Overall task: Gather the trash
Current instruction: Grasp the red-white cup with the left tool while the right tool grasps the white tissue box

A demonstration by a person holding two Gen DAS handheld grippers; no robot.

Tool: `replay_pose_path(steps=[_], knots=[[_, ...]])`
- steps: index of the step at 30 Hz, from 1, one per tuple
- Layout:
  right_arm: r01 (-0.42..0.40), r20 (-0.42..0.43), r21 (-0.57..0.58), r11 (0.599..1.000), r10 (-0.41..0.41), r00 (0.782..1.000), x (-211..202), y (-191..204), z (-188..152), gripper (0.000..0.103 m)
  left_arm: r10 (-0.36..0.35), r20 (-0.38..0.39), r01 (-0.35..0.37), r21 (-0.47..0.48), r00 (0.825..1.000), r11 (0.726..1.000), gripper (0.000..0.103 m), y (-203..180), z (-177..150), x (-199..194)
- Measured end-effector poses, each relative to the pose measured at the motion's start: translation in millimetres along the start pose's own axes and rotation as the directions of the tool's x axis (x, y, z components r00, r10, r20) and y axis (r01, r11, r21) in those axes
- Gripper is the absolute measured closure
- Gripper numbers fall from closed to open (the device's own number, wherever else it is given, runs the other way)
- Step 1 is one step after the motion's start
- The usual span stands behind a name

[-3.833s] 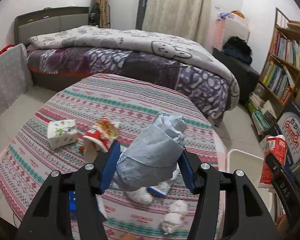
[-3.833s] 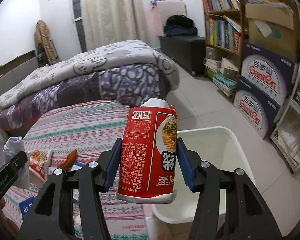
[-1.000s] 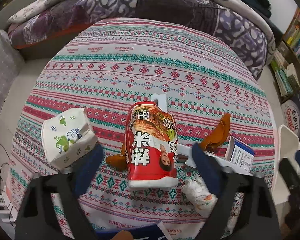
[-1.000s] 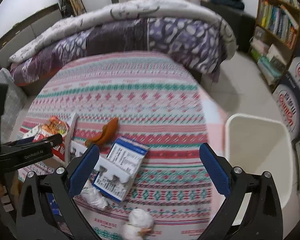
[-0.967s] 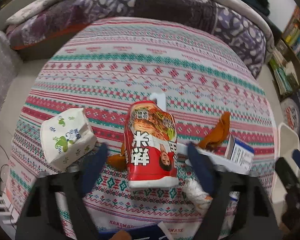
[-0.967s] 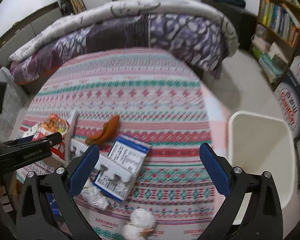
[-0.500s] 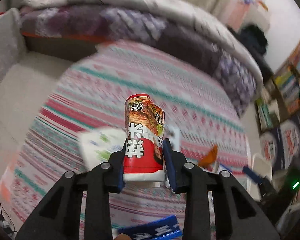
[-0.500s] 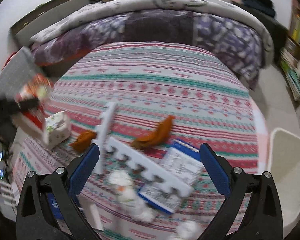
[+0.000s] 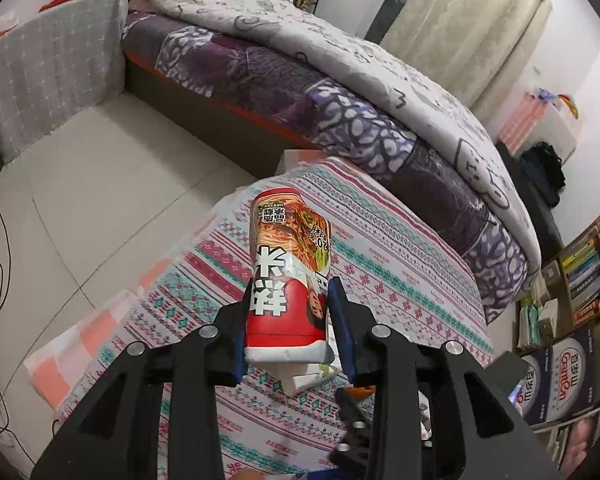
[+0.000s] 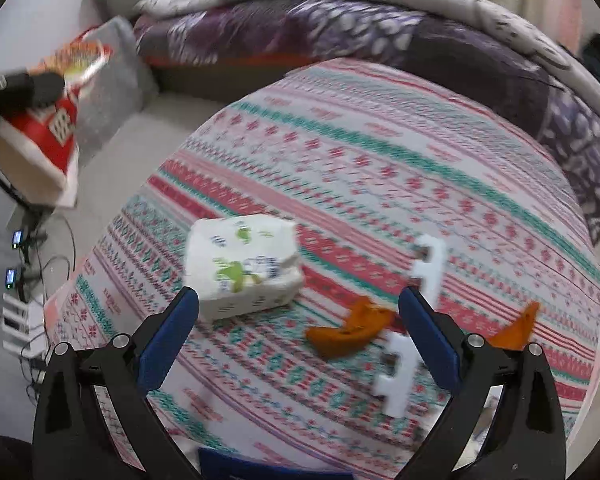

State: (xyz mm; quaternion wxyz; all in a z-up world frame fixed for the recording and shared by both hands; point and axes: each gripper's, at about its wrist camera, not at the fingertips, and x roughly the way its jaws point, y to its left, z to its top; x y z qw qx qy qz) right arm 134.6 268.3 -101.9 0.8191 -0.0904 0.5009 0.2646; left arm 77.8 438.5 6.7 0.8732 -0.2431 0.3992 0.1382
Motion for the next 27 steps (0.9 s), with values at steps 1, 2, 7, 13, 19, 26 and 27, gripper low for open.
replay_pose_path(steps=[1, 2, 7, 13, 19, 26, 27], knots=[[-0.003, -0.016, -0.004, 1.0, 0.003, 1.0, 4.0, 6.1, 1.3, 0.007, 0.006, 0.011, -0.006, 0.003, 1.0, 1.0, 0.068, 1.8, 2.3, -2.9], [-0.008, -0.035, -0.007, 1.0, 0.008, 0.999, 8.8, 10.3, 2.4, 0.007, 0.008, 0.02, -0.008, 0.003, 1.0, 1.0, 0.068, 4.4, 2.9, -6.3], [-0.025, -0.092, 0.014, 1.0, 0.027, 0.995, 33.5, 24.6, 9.0, 0.007, -0.026, 0.03, 0.027, -0.024, 0.999, 0.999, 0.066, 16.0, 7.3, -15.2], [-0.023, -0.135, 0.029, 0.999, 0.027, 0.99, 56.4, 32.8, 15.3, 0.007, -0.044, 0.005, 0.044, -0.047, 0.999, 0.998, 0.065, 25.6, 9.8, -10.6], [-0.095, -0.135, 0.102, 0.99, 0.108, 0.985, 65.0, 24.7, 13.1, 0.023, -0.046, -0.012, 0.045, -0.044, 0.999, 0.998, 0.065, 27.3, 7.7, -6.6], [-0.063, -0.035, 0.117, 0.991, 0.068, 0.997, 31.3, 7.2, 12.9, 0.025, -0.023, -0.003, 0.023, -0.043, 1.0, 0.999, 0.065, 25.9, 5.6, -5.7], [-0.057, -0.026, 0.119, 0.991, 0.061, 0.998, 27.5, 5.6, 12.7, 0.025, -0.021, -0.004, 0.02, -0.041, 1.0, 0.999, 0.065, 24.8, 5.2, -5.1]])
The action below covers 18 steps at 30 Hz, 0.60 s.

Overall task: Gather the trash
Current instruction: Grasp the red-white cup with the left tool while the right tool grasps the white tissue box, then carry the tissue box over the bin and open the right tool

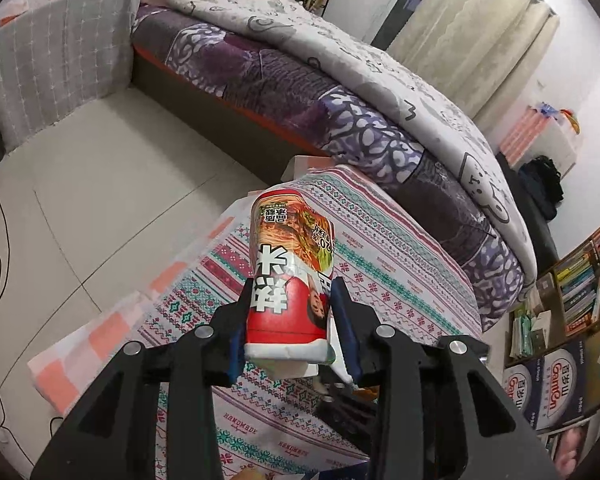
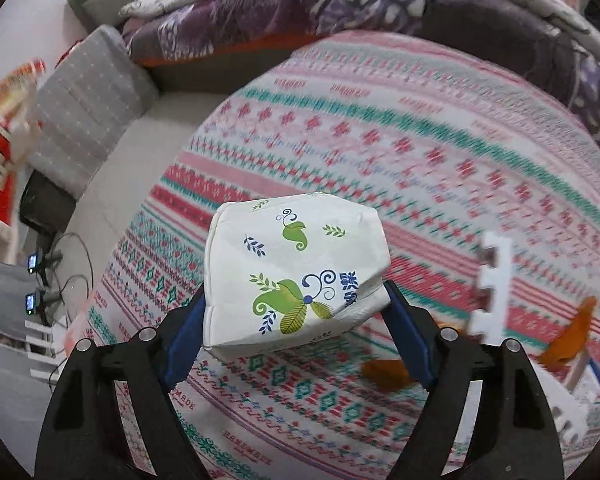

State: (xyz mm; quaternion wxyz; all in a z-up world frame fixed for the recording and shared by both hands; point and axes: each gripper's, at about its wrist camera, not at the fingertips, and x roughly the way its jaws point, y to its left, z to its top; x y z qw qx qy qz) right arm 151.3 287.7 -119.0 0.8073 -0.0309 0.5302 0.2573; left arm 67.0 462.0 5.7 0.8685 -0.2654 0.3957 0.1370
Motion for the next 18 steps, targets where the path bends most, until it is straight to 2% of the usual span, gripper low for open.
replay_pose_path(steps=[9, 18], knots=[[0.076, 0.104, 0.063, 0.995, -0.083, 0.991, -43.4, -39.9, 5.2, 0.024, 0.044, 0.017, -0.045, 0.074, 0.999, 0.996, 0.065, -28.1, -12.6, 7.7], [0.16, 0.202, 0.136, 0.978, -0.185, 0.962, -88.9, -84.3, -2.4, 0.024, 0.076, 0.008, -0.076, 0.172, 0.997, 0.982, 0.065, -67.2, -35.8, 24.0]])
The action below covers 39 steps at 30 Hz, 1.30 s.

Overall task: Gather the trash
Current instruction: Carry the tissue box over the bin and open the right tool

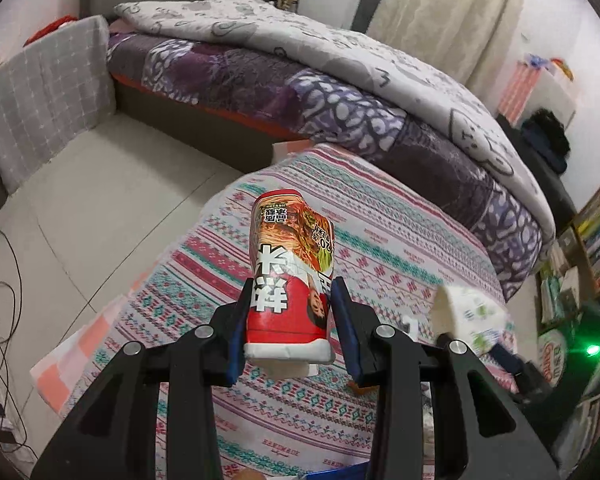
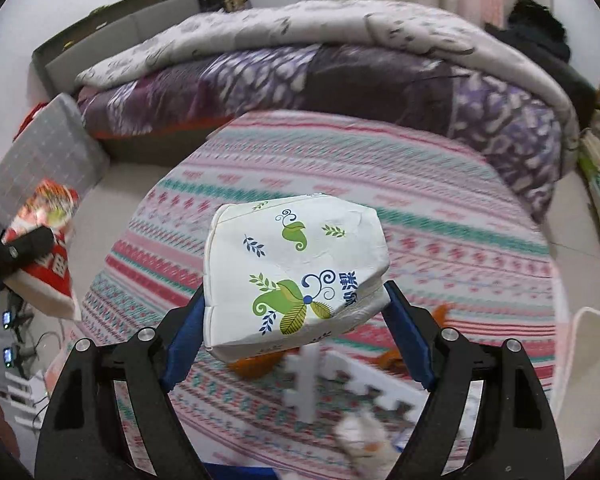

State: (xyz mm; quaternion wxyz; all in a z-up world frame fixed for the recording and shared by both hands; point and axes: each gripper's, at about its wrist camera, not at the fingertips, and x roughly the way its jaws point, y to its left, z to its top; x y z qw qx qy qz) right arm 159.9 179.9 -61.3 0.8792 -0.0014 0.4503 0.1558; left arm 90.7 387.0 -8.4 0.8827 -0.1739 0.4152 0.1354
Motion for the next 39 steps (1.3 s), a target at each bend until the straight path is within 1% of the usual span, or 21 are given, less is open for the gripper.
replay_pose_path(steps=[6, 12, 20, 29, 33, 39], knots=[[0.056, 0.065, 0.049, 0.997, -0.059, 0.996, -23.2, -40.3, 0.7, 0.024, 0.005, 0.028, -0.007, 0.046, 1.0, 0.999, 0.065, -30.4, -11.4, 2.6], [0.094, 0.095, 0.095, 0.991, -0.103, 0.99, -41.1, -73.2, -3.4, 0.024, -0.01, 0.071, 0.004, 0.079, 0.997, 0.997, 0.065, -58.9, -21.8, 0.7], [0.139, 0.146, 0.155, 0.978, -0.161, 0.976, -70.1, -117.3, -13.3, 0.024, -0.031, 0.124, 0.017, 0.114, 0.992, 0.993, 0.065, -91.2, -35.7, -4.2], [0.167, 0.164, 0.211, 0.963, -0.203, 0.965, -88.8, -161.9, -31.3, 0.023, -0.046, 0.146, 0.022, 0.166, 0.988, 0.986, 0.065, -124.5, -51.7, -6.7], [0.158, 0.166, 0.255, 0.954, -0.204, 0.965, -96.7, -181.5, -36.3, 0.023, -0.052, 0.15, 0.022, 0.197, 0.987, 0.98, 0.065, -142.9, -61.3, -6.9], [0.2, 0.214, 0.276, 0.94, -0.263, 0.941, -119.0, -205.6, -39.2, 0.023, -0.068, 0.167, 0.021, 0.267, 0.984, 0.964, 0.065, -171.1, -77.1, -7.7]])
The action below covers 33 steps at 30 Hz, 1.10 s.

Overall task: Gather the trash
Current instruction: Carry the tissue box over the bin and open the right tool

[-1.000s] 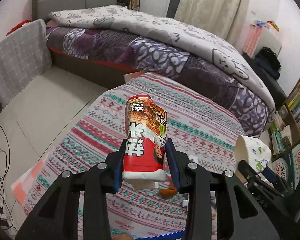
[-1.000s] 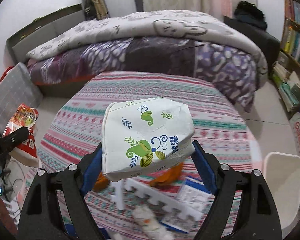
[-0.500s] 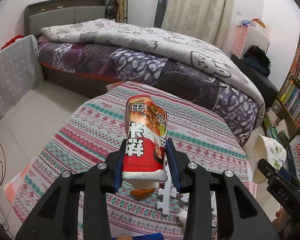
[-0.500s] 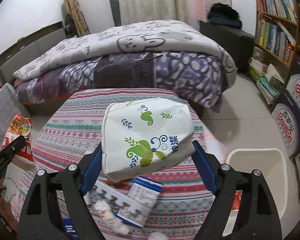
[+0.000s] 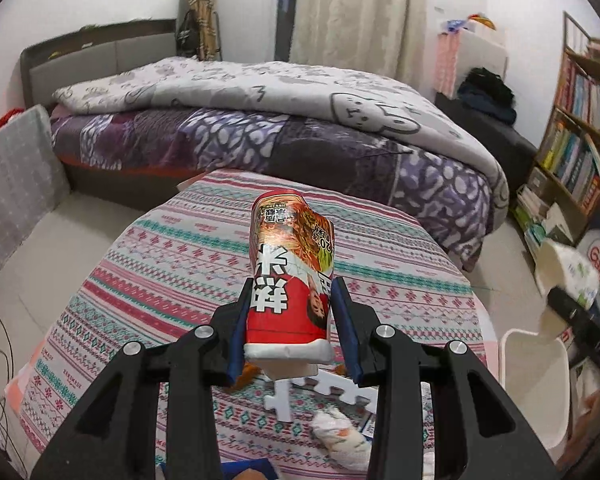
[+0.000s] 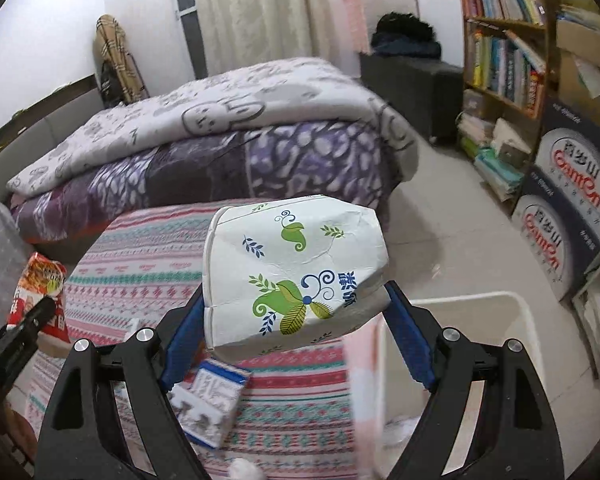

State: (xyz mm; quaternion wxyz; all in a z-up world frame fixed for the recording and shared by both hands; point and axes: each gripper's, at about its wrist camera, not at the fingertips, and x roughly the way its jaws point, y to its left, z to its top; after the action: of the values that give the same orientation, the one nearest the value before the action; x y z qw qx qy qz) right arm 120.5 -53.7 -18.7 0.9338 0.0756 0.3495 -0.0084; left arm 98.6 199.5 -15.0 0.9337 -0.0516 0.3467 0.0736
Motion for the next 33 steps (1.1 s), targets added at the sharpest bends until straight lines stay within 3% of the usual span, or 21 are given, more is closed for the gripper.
replay_pose_path(steps=[9, 18, 22, 24, 33], knots=[[0.041, 0.01, 0.082, 0.996, -0.042, 0.999, -14.0, -49.0, 5.7, 0.023, -0.033, 0.006, 0.032, 0.067, 0.999, 0.997, 0.064, -38.6, -7.2, 0.2], [0.128, -0.064, 0.177, 0.976, -0.118, 0.991, -17.9, -104.8, -0.1, 0.023, -0.105, -0.004, 0.105, 0.149, 0.994, 0.983, 0.064, -86.8, -19.0, -2.9], [0.178, -0.081, 0.221, 0.959, -0.164, 0.983, -23.0, -130.5, -2.9, 0.021, -0.16, -0.023, 0.162, 0.176, 0.987, 0.971, 0.064, -109.5, -24.2, -7.0], [0.204, -0.084, 0.238, 0.95, -0.189, 0.978, -25.8, -140.9, -4.3, 0.013, -0.185, -0.023, 0.185, 0.202, 0.983, 0.962, 0.064, -124.5, -28.2, -10.7], [0.247, -0.057, 0.374, 0.894, -0.244, 0.968, -49.2, -192.5, -5.4, 0.011, -0.295, -0.059, 0.299, 0.281, 0.954, 0.912, 0.063, -188.5, -42.9, -24.0]])
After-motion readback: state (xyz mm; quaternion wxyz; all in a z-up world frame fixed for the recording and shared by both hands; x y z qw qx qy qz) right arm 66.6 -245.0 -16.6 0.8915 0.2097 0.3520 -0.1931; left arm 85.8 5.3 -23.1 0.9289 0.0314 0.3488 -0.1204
